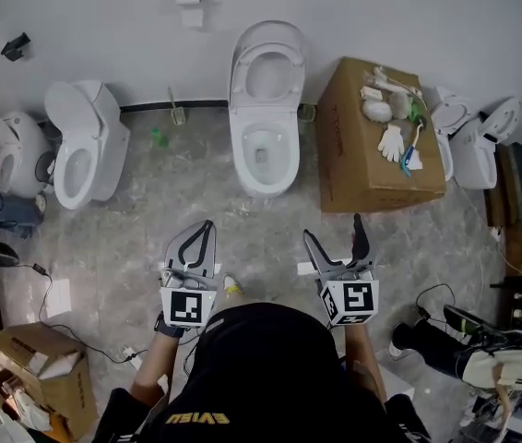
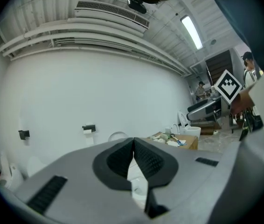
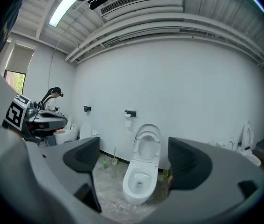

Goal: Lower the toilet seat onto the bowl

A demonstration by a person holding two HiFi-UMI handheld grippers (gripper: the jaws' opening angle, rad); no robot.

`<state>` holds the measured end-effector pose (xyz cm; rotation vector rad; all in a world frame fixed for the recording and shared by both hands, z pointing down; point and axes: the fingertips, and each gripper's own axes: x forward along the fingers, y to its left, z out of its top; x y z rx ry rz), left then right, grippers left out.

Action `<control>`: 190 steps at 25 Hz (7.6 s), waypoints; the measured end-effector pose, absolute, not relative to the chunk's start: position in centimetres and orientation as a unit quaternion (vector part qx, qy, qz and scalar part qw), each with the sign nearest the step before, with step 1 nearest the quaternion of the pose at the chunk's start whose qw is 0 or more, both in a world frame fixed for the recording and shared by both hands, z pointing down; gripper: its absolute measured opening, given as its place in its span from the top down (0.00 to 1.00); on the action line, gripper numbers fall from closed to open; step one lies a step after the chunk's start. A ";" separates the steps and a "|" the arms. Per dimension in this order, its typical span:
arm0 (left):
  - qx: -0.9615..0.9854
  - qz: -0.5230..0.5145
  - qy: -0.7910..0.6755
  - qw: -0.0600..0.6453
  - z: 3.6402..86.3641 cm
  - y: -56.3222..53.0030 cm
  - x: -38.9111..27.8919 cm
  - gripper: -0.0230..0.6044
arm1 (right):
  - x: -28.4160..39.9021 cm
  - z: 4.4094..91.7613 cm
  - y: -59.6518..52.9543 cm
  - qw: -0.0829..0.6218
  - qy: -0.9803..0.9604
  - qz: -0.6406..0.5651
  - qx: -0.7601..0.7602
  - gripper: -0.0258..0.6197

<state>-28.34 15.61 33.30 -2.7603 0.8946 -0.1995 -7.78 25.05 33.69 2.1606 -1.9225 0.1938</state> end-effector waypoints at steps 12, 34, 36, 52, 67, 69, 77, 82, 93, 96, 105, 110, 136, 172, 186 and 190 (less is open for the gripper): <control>-0.946 -0.077 0.313 0.042 36.8 10.1 -28.1 0.94 | -7.0 35.4 18.9 0.125 -0.658 0.100 0.736 0.27; -0.896 -0.150 0.414 0.056 35.7 0.7 -3.0 0.94 | 15.8 38.4 0.2 0.140 -0.780 0.075 0.605 0.28; -0.888 -0.146 0.436 0.032 36.2 0.1 -3.4 0.94 | 16.4 38.9 -1.7 0.148 -0.784 0.070 0.599 0.28; -0.868 -0.069 0.479 -0.112 39.2 -7.7 -6.5 0.94 | 19.6 41.1 -18.6 0.290 -0.771 -0.010 0.567 0.34; -0.811 -0.077 0.553 -0.174 41.4 -8.0 -4.2 0.94 | 21.9 53.5 -38.9 0.477 -0.763 -0.083 0.428 0.48; -0.786 -0.070 0.578 -0.207 42.4 -7.5 -3.2 0.94 | 22.7 55.9 -40.5 0.495 -0.761 -0.077 0.412 0.53; -0.780 -0.099 0.586 -0.196 42.3 -7.2 3.1 0.94 | 24.2 61.3 -43.6 0.529 -0.759 -0.077 0.372 0.68; -0.785 -0.108 0.584 -0.174 41.2 -8.1 5.6 0.94 | 22.9 62.1 -44.9 0.547 -0.766 -0.080 0.329 0.86; -0.802 -0.113 0.563 -0.163 41.6 -10.1 7.8 0.94 | 22.6 62.5 -44.5 0.586 -0.742 -0.048 0.322 0.86; -0.803 -0.111 0.564 -0.160 41.2 -11.0 7.2 0.94 | 22.4 62.2 -44.0 0.594 -0.737 -0.042 0.319 0.86; -0.793 -0.132 0.566 -0.185 42.9 -12.0 8.1 0.94 | 21.6 62.0 -42.3 0.595 -0.742 -0.043 0.308 0.86; -0.779 -0.134 0.576 -0.206 43.9 -11.7 8.3 0.94 | 21.0 61.9 -41.0 0.587 -0.749 -0.050 0.302 0.85; -0.786 -0.100 0.578 -0.196 42.4 -9.8 8.0 0.94 | 18.5 61.9 -35.3 0.569 -0.765 -0.084 0.288 0.84; -0.765 -0.058 0.601 -0.225 43.9 -8.0 7.9 0.94 | 14.2 66.1 -22.9 0.559 -0.796 -0.039 0.230 0.81; -0.747 -0.054 0.621 -0.230 44.1 -5.9 6.7 0.94 | 13.1 67.5 -20.1 0.565 -0.795 -0.045 0.217 0.81; -0.740 -0.052 0.630 -0.232 43.9 -5.2 6.2 0.94 | 13.3 67.5 -20.0 0.568 -0.794 -0.045 0.213 0.81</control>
